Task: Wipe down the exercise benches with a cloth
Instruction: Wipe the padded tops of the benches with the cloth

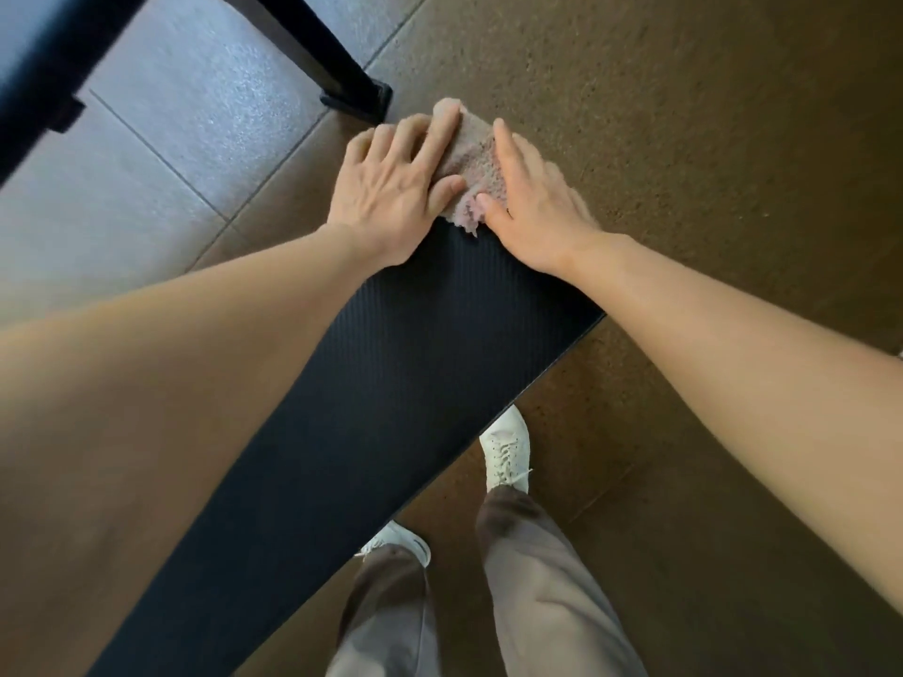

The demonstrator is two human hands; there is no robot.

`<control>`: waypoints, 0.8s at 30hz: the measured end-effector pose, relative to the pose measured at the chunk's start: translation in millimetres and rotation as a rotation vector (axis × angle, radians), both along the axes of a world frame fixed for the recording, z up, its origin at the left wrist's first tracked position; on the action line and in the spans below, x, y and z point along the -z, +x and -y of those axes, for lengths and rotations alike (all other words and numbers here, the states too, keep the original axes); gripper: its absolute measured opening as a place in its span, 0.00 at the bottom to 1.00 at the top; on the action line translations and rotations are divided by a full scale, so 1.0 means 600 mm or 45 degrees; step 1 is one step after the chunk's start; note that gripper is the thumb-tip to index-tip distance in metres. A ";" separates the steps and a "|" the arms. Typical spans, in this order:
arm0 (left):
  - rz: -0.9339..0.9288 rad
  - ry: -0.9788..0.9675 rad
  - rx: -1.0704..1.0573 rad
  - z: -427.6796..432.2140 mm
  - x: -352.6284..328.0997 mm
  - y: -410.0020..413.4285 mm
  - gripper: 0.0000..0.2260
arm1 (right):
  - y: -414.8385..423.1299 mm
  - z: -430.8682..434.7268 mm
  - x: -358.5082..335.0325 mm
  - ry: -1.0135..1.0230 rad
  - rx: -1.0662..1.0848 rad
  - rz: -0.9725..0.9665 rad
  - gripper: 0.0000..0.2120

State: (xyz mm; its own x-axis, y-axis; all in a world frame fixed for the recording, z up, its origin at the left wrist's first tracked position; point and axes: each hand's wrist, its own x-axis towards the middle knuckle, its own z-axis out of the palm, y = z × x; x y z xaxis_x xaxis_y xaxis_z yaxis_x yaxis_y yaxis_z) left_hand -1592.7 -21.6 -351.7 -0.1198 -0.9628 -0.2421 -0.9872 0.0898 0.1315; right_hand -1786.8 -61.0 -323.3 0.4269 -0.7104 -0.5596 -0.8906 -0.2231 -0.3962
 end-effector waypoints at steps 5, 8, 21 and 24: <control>0.060 0.043 -0.195 -0.096 -0.005 0.002 0.31 | 0.028 -0.039 0.006 -0.237 -0.352 -0.252 0.40; 0.097 0.082 -0.296 -0.166 -0.015 0.018 0.34 | 0.056 -0.086 0.001 -0.257 -0.507 -0.261 0.43; -0.090 -0.019 -0.415 -0.295 -0.056 0.003 0.29 | 0.108 -0.150 -0.008 -0.361 -0.511 0.154 0.29; -0.081 0.053 -0.369 -0.272 -0.031 -0.009 0.30 | 0.099 -0.148 0.015 -0.375 -0.616 -0.049 0.31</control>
State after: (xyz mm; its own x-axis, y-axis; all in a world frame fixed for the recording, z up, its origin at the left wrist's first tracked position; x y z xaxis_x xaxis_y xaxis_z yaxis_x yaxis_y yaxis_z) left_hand -1598.1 141.9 -333.0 0.1424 -0.9484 -0.2832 -0.9606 -0.2014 0.1917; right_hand -1727.5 27.6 -332.3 0.7259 -0.5675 -0.3887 -0.6720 -0.7056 -0.2247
